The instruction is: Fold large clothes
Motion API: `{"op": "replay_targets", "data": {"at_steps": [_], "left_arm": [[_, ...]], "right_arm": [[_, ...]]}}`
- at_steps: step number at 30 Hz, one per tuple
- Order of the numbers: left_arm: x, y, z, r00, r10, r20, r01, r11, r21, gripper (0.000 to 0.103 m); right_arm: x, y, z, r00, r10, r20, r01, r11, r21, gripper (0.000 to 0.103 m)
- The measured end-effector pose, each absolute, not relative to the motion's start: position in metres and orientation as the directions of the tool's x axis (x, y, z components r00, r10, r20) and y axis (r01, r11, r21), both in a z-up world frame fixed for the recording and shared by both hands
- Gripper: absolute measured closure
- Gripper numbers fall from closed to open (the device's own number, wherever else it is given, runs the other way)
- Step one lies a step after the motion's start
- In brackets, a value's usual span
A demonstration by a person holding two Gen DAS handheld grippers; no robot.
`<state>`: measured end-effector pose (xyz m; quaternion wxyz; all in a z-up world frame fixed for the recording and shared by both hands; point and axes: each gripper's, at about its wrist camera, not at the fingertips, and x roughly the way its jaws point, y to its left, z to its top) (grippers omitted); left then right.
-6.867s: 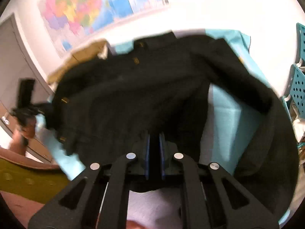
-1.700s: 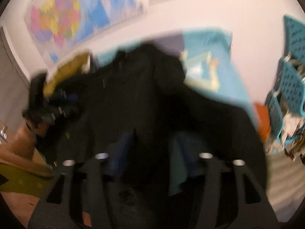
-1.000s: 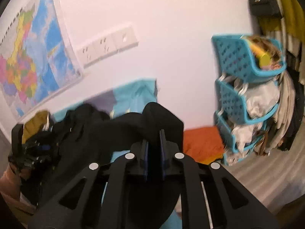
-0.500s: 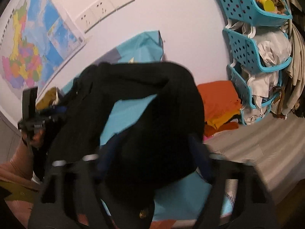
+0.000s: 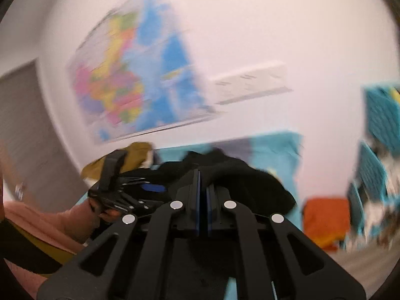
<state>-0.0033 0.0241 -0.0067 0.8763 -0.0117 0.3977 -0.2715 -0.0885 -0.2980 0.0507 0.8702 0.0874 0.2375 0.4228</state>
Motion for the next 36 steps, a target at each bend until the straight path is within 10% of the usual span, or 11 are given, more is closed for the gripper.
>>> {"op": "replay_targets", "data": {"at_steps": [8,11,13,25,30,36], "left_arm": [[-0.042,0.092,0.010,0.620,-0.500,-0.605,0.408,0.864,-0.296,0.020],[-0.048,0.107,0.001,0.609,-0.475,-0.635,0.378,0.878,-0.294,0.020],[-0.053,0.110,-0.007,0.594,-0.459,-0.661,0.373,0.885,-0.279,0.020],[-0.026,0.032,-0.051,0.437,-0.403,-0.804,0.489,0.857,-0.164,0.012],[-0.015,0.042,-0.053,0.438,-0.403,-0.804,0.449,0.873,-0.193,0.091],[-0.028,0.160,0.001,0.587,-0.483,-0.649,0.225,0.868,-0.442,0.094]], "right_arm": [[-0.050,-0.138,0.002,0.211,0.866,-0.452,-0.789,0.424,0.444,0.091],[-0.036,-0.103,-0.039,0.157,0.832,-0.532,-0.743,0.454,0.491,0.049],[-0.034,-0.100,-0.054,0.147,0.814,-0.562,-0.730,0.473,0.494,0.045],[-0.005,-0.265,-0.049,0.545,0.670,-0.503,-0.484,0.742,0.464,0.035],[0.022,-0.293,-0.095,0.539,0.645,-0.542,-0.344,0.756,0.557,0.035],[0.019,-0.284,-0.097,0.525,0.694,-0.494,-0.405,0.713,0.572,0.035]]}}
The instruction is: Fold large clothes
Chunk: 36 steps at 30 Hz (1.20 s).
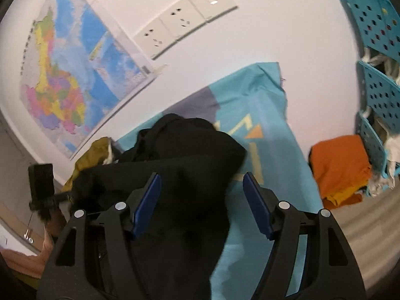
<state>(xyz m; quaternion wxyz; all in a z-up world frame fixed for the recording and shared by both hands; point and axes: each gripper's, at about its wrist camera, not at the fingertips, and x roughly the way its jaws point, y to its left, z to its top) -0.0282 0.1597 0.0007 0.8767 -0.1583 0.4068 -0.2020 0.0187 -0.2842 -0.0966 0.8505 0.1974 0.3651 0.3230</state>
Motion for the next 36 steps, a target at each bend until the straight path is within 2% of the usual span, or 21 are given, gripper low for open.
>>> {"op": "replay_targets", "data": {"at_steps": [4,7,9,11,12,15,16,18,19,20,21,23,25,26,28,31,32,33,35,36], "left_arm": [[-0.040,0.205,-0.015,0.593,-0.328,-0.736,0.027,0.921,-0.388,0.093],[-0.040,0.211,-0.040,0.523,-0.311,-0.793,-0.015,0.927,-0.374,0.083],[-0.041,0.208,-0.046,0.516,-0.313,-0.797,0.001,0.931,-0.365,0.067],[-0.041,0.201,-0.046,0.513,-0.338,-0.789,0.029,0.925,-0.378,0.057],[-0.042,0.199,-0.044,0.519,-0.349,-0.780,0.048,0.923,-0.381,0.046],[-0.040,0.193,-0.041,0.527,-0.348,-0.775,0.073,0.927,-0.367,0.034],[-0.039,0.193,-0.041,0.523,-0.356,-0.774,0.085,0.926,-0.369,0.034],[-0.034,0.185,-0.040,0.523,-0.368,-0.769,0.112,0.924,-0.366,0.034],[-0.034,0.180,-0.038,0.522,-0.365,-0.771,0.126,0.927,-0.353,0.034],[-0.032,0.176,-0.038,0.524,-0.353,-0.775,0.137,0.933,-0.333,0.037],[-0.032,0.172,-0.037,0.525,-0.346,-0.778,0.156,0.937,-0.312,0.052],[-0.026,0.168,-0.034,0.521,-0.344,-0.781,0.168,0.939,-0.302,0.063],[-0.016,0.175,-0.029,0.538,-0.346,-0.769,0.150,0.937,-0.316,0.063],[-0.012,0.178,-0.028,0.543,-0.338,-0.769,0.133,0.939,-0.319,0.058],[0.001,0.189,-0.029,0.546,-0.248,-0.800,0.036,0.961,-0.273,0.043],[-0.003,0.193,-0.021,0.568,-0.260,-0.781,0.061,0.960,-0.275,0.043],[-0.007,0.193,-0.017,0.577,-0.286,-0.765,0.088,0.953,-0.290,0.040],[-0.019,0.192,-0.008,0.594,-0.330,-0.734,0.145,0.941,-0.306,0.031],[-0.038,0.191,0.001,0.625,-0.360,-0.693,0.213,0.932,-0.292,0.021],[-0.047,0.192,0.004,0.637,-0.353,-0.685,0.229,0.935,-0.269,0.020]], "right_arm": [[0.024,-0.274,-0.095,0.522,0.701,-0.486,-0.431,0.709,0.558,0.031],[0.031,-0.252,-0.100,0.495,0.682,-0.538,-0.456,0.731,0.508,0.031],[0.035,-0.230,-0.102,0.480,0.659,-0.580,-0.488,0.749,0.447,0.030],[0.042,-0.214,-0.104,0.470,0.648,-0.599,-0.501,0.755,0.423,0.028],[0.051,-0.209,-0.107,0.464,0.644,-0.608,-0.484,0.760,0.434,0.027],[0.074,-0.200,-0.118,0.413,0.668,-0.619,-0.451,0.741,0.498,0.025],[0.080,-0.196,-0.123,0.381,0.686,-0.620,-0.451,0.723,0.524,0.025],[0.088,-0.187,-0.132,0.306,0.733,-0.608,-0.467,0.672,0.575,0.064],[0.090,-0.184,-0.133,0.301,0.712,-0.634,-0.470,0.690,0.551,0.095],[0.090,-0.182,-0.130,0.316,0.684,-0.657,-0.483,0.712,0.509,0.094],[0.088,-0.184,-0.125,0.332,0.680,-0.654,-0.499,0.715,0.490,0.095],[0.084,-0.195,-0.109,0.371,0.683,-0.630,-0.504,0.717,0.481,0.095],[0.083,-0.208,-0.095,0.433,0.654,-0.621,-0.482,0.750,0.453,0.096],[0.084,-0.212,-0.094,0.446,0.640,-0.626,-0.474,0.762,0.441,0.096],[0.090,-0.211,-0.102,0.423,0.621,-0.660,-0.452,0.775,0.441,0.095],[0.095,-0.206,-0.122,0.402,0.577,-0.711,-0.413,0.807,0.422,0.092],[0.095,-0.206,-0.125,0.401,0.581,-0.709,-0.405,0.806,0.431,0.088],[0.095,-0.208,-0.127,0.406,0.578,-0.707,-0.392,0.810,0.437,0.084],[0.089,-0.213,-0.125,0.428,0.566,-0.704,-0.390,0.819,0.421,0.077],[0.086,-0.215,-0.122,0.446,0.555,-0.702,-0.389,0.827,0.407,0.071]]}}
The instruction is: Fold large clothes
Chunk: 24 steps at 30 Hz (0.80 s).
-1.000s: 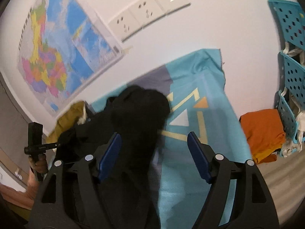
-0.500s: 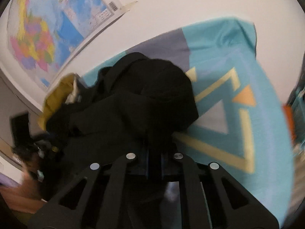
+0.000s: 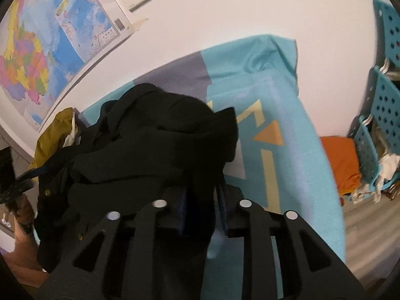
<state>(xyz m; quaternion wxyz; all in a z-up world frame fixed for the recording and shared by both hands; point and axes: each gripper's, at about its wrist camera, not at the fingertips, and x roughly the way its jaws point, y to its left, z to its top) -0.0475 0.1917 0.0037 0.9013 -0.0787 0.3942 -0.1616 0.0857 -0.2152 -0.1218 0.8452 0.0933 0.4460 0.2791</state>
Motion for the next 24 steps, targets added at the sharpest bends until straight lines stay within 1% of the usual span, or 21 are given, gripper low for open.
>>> {"op": "replay_targets", "data": {"at_steps": [1,2,4,6,7,8,10,13,14,15,16,17,18,19,20,21,22,23,24], "left_arm": [[-0.054,0.191,0.004,0.639,-0.350,-0.684,0.242,0.937,-0.253,0.020],[-0.060,0.189,0.005,0.639,-0.354,-0.683,0.257,0.935,-0.244,0.020],[-0.069,0.185,0.004,0.639,-0.367,-0.676,0.283,0.929,-0.236,0.017],[-0.077,0.172,0.000,0.638,-0.395,-0.662,0.339,0.915,-0.219,0.015],[-0.080,0.164,-0.003,0.629,-0.407,-0.662,0.368,0.906,-0.207,0.015],[-0.081,0.155,-0.006,0.618,-0.411,-0.671,0.391,0.900,-0.192,0.014],[-0.079,0.130,-0.016,0.593,-0.377,-0.711,0.431,0.895,-0.114,0.014],[-0.061,0.112,-0.034,0.552,-0.317,-0.771,0.430,0.901,-0.063,0.015],[-0.052,0.111,-0.039,0.544,-0.279,-0.792,0.403,0.914,-0.045,0.023],[-0.043,0.114,-0.043,0.541,-0.250,-0.803,0.370,0.928,-0.040,0.038],[-0.034,0.121,-0.044,0.533,-0.245,-0.810,0.336,0.940,-0.064,0.045],[-0.028,0.130,-0.044,0.526,-0.256,-0.811,0.307,0.946,-0.100,0.059],[-0.020,0.146,-0.041,0.526,-0.282,-0.802,0.254,0.953,-0.168,0.074],[-0.014,0.164,-0.038,0.534,-0.311,-0.786,0.214,0.949,-0.230,0.080],[-0.011,0.173,-0.035,0.545,-0.319,-0.775,0.186,0.948,-0.260,0.086],[-0.006,0.189,-0.031,0.564,-0.331,-0.756,0.136,0.941,-0.310,0.088],[-0.001,0.203,-0.029,0.574,-0.327,-0.751,0.089,0.936,-0.339,0.089],[0.001,0.210,-0.028,0.577,-0.314,-0.754,0.057,0.937,-0.346,0.091],[0.005,0.219,-0.028,0.575,-0.294,-0.764,0.018,0.937,-0.348,0.091]], "right_arm": [[0.079,-0.216,-0.114,0.479,0.540,-0.692,-0.395,0.837,0.380,0.062],[0.072,-0.217,-0.106,0.509,0.529,-0.679,-0.400,0.844,0.358,0.055],[0.054,-0.219,-0.089,0.564,0.531,-0.633,-0.422,0.844,0.331,0.052],[0.035,-0.209,-0.075,0.569,0.572,-0.591,-0.494,0.812,0.310,0.048],[0.023,-0.198,-0.069,0.546,0.608,-0.577,-0.555,0.778,0.295,0.042],[0.016,-0.185,-0.067,0.524,0.627,-0.576,-0.597,0.753,0.277,0.041],[0.004,-0.154,-0.066,0.471,0.646,-0.601,-0.679,0.701,0.221,0.040],[-0.003,-0.109,-0.079,0.426,0.630,-0.649,-0.752,0.645,0.133,0.037],[-0.003,-0.096,-0.085,0.412,0.623,-0.665,-0.770,0.629,0.112,0.036],[-0.003,-0.088,-0.089,0.409,0.613,-0.676,-0.779,0.620,0.091,0.034],[-0.005,-0.074,-0.095,0.414,0.590,-0.694,-0.795,0.605,0.040,0.030],[-0.007,-0.065,-0.100,0.424,0.568,-0.706,-0.806,0.592,-0.007,0.027],[-0.009,-0.059,-0.103,0.432,0.555,-0.711,-0.808,0.588,-0.032,0.027],[-0.009,-0.054,-0.106,0.436,0.546,-0.716,-0.816,0.575,-0.058,0.026],[-0.009,-0.050,-0.109,0.435,0.543,-0.718,-0.824,0.562,-0.073,0.026],[-0.008,-0.047,-0.112,0.439,0.536,-0.721,-0.824,0.560,-0.085,0.027],[-0.005,-0.042,-0.115,0.449,0.517,-0.729,-0.819,0.565,-0.103,0.037],[-0.002,-0.041,-0.117,0.429,0.516,-0.742,-0.825,0.559,-0.088,0.063],[-0.001,-0.043,-0.116,0.406,0.526,-0.747,-0.833,0.550,-0.066,0.076]]}}
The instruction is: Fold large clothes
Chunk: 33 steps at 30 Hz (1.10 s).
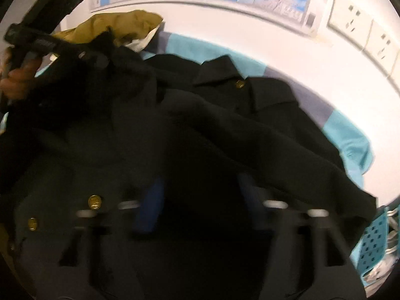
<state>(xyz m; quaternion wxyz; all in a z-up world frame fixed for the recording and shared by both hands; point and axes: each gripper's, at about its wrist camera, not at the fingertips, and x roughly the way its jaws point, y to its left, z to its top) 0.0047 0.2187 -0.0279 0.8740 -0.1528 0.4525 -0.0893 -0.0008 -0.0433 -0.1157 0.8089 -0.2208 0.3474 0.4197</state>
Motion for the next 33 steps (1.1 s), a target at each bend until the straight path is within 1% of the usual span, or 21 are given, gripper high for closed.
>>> {"op": "replay_targets", "data": {"at_steps": [1,4,6,7,8,10,12,14,15,17,18,19,20,21,24,26,27,28,30,31,33], "left_arm": [[0.008,0.226,-0.029,0.566,-0.287,-0.773,-0.014,0.934,-0.358,0.091],[0.008,0.237,-0.033,0.547,-0.298,-0.782,-0.047,0.922,-0.384,0.093],[0.009,0.240,-0.039,0.518,-0.310,-0.797,-0.055,0.918,-0.393,0.091],[0.012,0.237,-0.041,0.502,-0.301,-0.810,-0.060,0.923,-0.380,0.087],[0.013,0.236,-0.044,0.493,-0.276,-0.825,-0.074,0.932,-0.356,0.084],[0.014,0.234,-0.047,0.484,-0.246,-0.840,-0.089,0.941,-0.327,0.074],[0.012,0.233,-0.046,0.485,-0.251,-0.838,-0.079,0.941,-0.328,0.048],[0.008,0.232,-0.043,0.512,-0.261,-0.818,-0.047,0.943,-0.331,0.035],[0.007,0.229,-0.041,0.523,-0.260,-0.812,-0.032,0.946,-0.323,0.033],[0.008,0.219,-0.040,0.525,-0.261,-0.810,0.003,0.952,-0.305,0.034],[0.010,0.215,-0.042,0.514,-0.268,-0.815,0.017,0.953,-0.302,0.040],[0.012,0.211,-0.045,0.498,-0.264,-0.826,0.021,0.956,-0.293,0.050],[0.014,0.207,-0.050,0.476,-0.248,-0.844,0.019,0.962,-0.272,0.070],[0.015,0.205,-0.054,0.453,-0.244,-0.857,0.020,0.964,-0.264,0.083],[0.011,0.217,-0.055,0.430,-0.318,-0.845,-0.007,0.935,-0.356,0.095],[0.005,0.228,-0.050,0.418,-0.395,-0.818,-0.023,0.895,-0.445,0.095],[0.002,0.234,-0.049,0.406,-0.425,-0.809,-0.041,0.876,-0.481,0.092],[0.001,0.238,-0.048,0.402,-0.413,-0.817,-0.060,0.879,-0.473,0.090],[0.000,0.238,-0.052,0.402,-0.317,-0.859,-0.073,0.924,-0.375,0.067],[0.001,0.237,-0.055,0.398,-0.286,-0.872,-0.079,0.936,-0.343,0.066],[0.000,0.235,-0.058,0.398,-0.269,-0.877,-0.069,0.944,-0.321,0.066]], "right_arm": [[-0.002,-0.048,-0.111,0.399,0.543,-0.739,-0.835,0.547,-0.049,0.093],[-0.011,-0.067,-0.088,0.366,0.608,-0.704,-0.861,0.509,-0.008,0.096],[-0.015,-0.072,-0.090,0.320,0.595,-0.737,-0.877,0.480,0.007,0.079],[-0.015,-0.074,-0.097,0.331,0.555,-0.763,-0.869,0.495,-0.017,0.055],[-0.014,-0.077,-0.103,0.344,0.528,-0.776,-0.858,0.514,-0.031,0.048],[-0.009,-0.090,-0.108,0.311,0.541,-0.781,-0.845,0.534,0.034,0.051],[-0.002,-0.106,-0.099,0.301,0.605,-0.737,-0.821,0.557,0.122,0.051],[0.011,-0.126,-0.084,0.315,0.690,-0.651,-0.781,0.579,0.235,0.050],[0.017,-0.128,-0.081,0.331,0.697,-0.636,-0.766,0.592,0.251,0.050],[0.033,-0.127,-0.083,0.381,0.665,-0.643,-0.710,0.655,0.256,0.048],[0.041,-0.123,-0.087,0.392,0.642,-0.659,-0.695,0.676,0.246,0.049],[0.051,-0.117,-0.095,0.421,0.589,-0.690,-0.661,0.720,0.211,0.049],[0.057,-0.112,-0.103,0.430,0.553,-0.714,-0.642,0.743,0.189,0.048],[0.063,-0.108,-0.111,0.426,0.528,-0.735,-0.631,0.756,0.177,0.048],[0.075,-0.096,-0.127,0.457,0.445,-0.770,-0.609,0.788,0.094,0.065],[0.081,-0.101,-0.126,0.486,0.421,-0.766,-0.597,0.800,0.060,0.090],[0.083,-0.106,-0.124,0.497,0.414,-0.762,-0.577,0.814,0.066,0.093],[0.088,-0.109,-0.124,0.510,0.396,-0.764,-0.555,0.830,0.060,0.094],[0.094,-0.114,-0.127,0.489,0.397,-0.777,-0.537,0.839,0.091,0.091],[0.091,-0.113,-0.125,0.490,0.396,-0.777,-0.536,0.839,0.089,0.087],[0.079,-0.108,-0.114,0.495,0.433,-0.753,-0.561,0.822,0.104,0.070]]}}
